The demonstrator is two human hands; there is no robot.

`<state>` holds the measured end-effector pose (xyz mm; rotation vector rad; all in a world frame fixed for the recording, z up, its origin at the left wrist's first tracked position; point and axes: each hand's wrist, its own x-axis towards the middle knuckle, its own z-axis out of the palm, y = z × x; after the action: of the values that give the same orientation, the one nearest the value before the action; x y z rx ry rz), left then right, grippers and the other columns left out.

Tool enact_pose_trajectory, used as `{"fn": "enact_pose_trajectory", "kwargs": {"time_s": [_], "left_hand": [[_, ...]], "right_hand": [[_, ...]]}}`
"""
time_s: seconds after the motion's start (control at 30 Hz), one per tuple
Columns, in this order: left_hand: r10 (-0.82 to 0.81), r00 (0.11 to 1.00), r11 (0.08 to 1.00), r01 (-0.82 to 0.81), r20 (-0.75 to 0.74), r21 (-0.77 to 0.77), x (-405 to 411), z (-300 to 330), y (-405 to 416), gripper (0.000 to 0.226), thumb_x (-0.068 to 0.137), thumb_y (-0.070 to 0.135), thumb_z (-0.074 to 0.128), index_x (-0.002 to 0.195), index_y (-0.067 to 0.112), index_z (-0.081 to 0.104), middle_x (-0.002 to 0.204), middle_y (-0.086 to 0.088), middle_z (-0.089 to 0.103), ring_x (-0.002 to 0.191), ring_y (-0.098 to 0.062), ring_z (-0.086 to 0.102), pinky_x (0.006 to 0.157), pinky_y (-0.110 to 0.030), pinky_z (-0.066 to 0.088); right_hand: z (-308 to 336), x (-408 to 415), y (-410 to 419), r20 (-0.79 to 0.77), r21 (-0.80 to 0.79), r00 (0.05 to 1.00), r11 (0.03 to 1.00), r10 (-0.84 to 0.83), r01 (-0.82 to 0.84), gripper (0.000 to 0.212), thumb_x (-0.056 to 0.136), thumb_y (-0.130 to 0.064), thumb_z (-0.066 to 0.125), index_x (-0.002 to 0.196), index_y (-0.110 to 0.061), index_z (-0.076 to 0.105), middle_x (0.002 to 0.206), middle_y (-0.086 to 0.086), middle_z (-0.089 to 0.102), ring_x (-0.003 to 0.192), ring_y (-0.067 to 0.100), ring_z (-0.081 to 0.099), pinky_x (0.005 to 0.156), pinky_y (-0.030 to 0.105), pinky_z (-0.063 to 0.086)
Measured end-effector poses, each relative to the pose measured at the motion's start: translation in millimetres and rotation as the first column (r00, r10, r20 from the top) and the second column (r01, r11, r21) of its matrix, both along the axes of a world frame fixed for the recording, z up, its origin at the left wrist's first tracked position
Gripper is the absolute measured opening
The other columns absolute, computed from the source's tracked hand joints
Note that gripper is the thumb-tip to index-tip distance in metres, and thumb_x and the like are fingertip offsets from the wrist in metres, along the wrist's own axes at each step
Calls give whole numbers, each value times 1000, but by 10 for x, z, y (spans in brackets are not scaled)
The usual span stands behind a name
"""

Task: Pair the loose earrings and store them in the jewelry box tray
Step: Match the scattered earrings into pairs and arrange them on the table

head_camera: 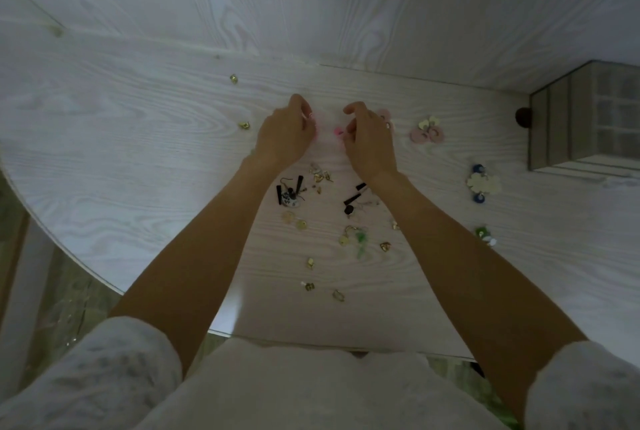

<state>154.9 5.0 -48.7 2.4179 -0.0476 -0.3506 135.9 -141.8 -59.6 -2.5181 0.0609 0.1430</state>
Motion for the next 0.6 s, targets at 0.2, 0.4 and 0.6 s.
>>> {"fn": "enact_pose_trajectory", "kwargs": {"time_s": [0.2, 0.4, 0.6], "left_hand": [[42, 997, 997, -47, -71, -64, -177, 43, 277, 14, 97, 19, 40, 107, 11, 44, 78, -4, 67, 49, -9, 45, 47, -21, 32], [-31, 999, 997, 30, -14, -67, -94, 35, -82, 17, 95, 20, 47, 107, 10, 52, 58, 8, 53, 49, -6, 45, 50, -21, 31], [-88, 996, 988, 87, 0, 126, -26, 9, -214, 30, 90, 10, 45, 118, 6, 55, 107, -13, 64, 98, -27, 58, 84, -31, 41]], "right_hand": [[-15, -43, -16, -42, 9, 999, 1000, 31, -30, 27, 90, 0, 45, 115, -4, 54, 106, 15, 60, 94, 25, 56, 79, 31, 44], [16, -35, -40, 29, -16, 999, 999, -33, 34, 21, 91, -5, 48, 110, -2, 57, 109, 14, 58, 97, 24, 54, 80, 26, 40], [12, -57, -70, -26, -28, 1000, 1000, 6, -7, 41, 88, -4, 51, 129, -4, 47, 126, 17, 49, 110, 27, 51, 91, 28, 39]]}}
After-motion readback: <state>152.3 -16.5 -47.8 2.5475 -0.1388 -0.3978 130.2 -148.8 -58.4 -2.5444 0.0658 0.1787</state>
